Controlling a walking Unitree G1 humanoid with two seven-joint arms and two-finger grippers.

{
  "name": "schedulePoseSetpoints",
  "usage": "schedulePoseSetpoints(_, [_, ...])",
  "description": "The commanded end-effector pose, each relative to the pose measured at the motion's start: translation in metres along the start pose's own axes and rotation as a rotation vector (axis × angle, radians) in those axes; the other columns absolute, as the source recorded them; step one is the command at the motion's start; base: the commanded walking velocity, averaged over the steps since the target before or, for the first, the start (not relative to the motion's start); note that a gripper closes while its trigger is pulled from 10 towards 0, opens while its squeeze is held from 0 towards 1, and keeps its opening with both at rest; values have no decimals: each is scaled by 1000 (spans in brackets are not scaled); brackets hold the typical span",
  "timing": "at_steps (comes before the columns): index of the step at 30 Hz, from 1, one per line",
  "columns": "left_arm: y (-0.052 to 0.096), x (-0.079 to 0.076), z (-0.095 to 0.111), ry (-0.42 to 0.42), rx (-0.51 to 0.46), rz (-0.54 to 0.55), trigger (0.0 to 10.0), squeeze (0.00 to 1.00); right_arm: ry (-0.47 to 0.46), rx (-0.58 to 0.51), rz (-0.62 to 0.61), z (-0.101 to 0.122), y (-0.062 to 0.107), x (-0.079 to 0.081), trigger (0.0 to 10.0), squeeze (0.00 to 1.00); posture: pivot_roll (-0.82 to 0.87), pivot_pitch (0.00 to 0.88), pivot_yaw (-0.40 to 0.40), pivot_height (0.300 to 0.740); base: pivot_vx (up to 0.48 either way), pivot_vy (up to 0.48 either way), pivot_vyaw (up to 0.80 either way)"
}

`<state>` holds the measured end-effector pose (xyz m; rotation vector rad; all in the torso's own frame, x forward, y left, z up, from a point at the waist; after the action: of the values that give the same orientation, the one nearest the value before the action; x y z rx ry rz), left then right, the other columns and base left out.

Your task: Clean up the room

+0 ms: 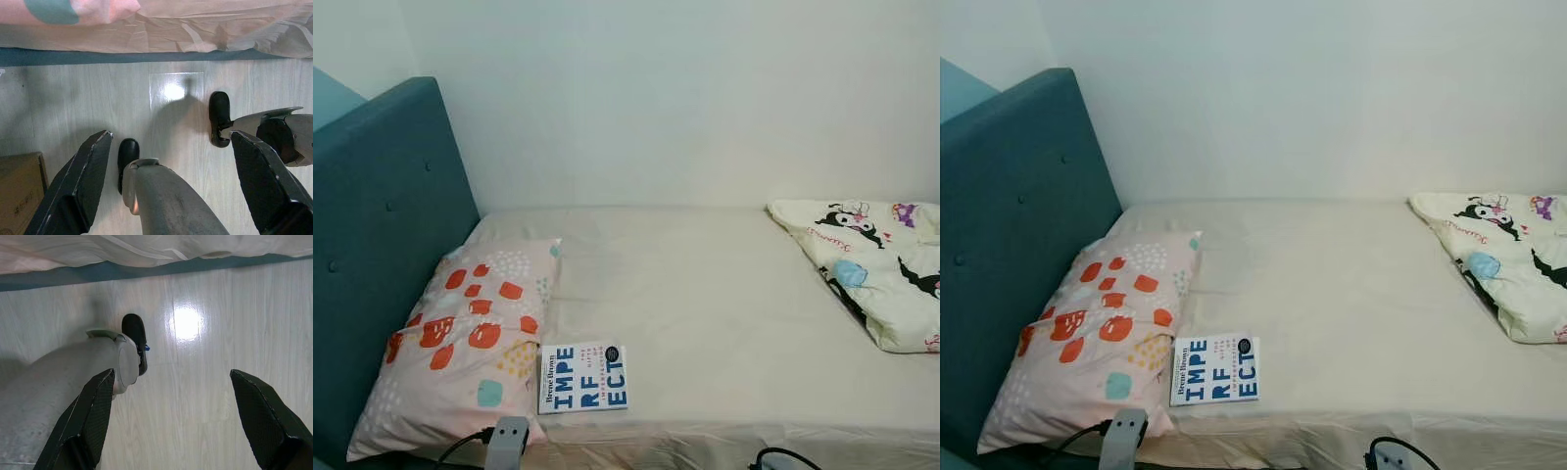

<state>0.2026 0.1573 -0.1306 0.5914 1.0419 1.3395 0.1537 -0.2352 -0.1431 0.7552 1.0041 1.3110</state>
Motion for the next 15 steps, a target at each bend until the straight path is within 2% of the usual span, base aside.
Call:
schedulePoseSetpoints(1, [0,1,-3,5,15,1,10000,0,0,4,2,-4,0,0,10000,0,53,0,-4,731,0,-435,0])
schedulePoseSetpoints(10, [0,1,-4,6,18,0,10000,0,-1,6,2,-6,1,-1,10000,0,52,0,0,731,0,-435,0])
schedulePoseSetpoints(15, [0,1,-4,10,17,-1,10000,0,-2,4,8,-4,0,6,10000,0,53,0,-3,731,0,-435,0])
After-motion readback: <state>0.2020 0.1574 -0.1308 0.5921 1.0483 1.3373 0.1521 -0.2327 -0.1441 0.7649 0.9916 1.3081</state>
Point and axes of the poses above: a point about 5 cm out from each wrist's last joint towards the gripper, its own y axis pointing back from the gripper into the wrist, its own z axis along the axis of the wrist's last joint, x = y × z, the point moved 5 cm from there along -y, pointing out of the wrist towards the gripper, and after that the axes turned 11 degrees about y, right-handed, at the moved point
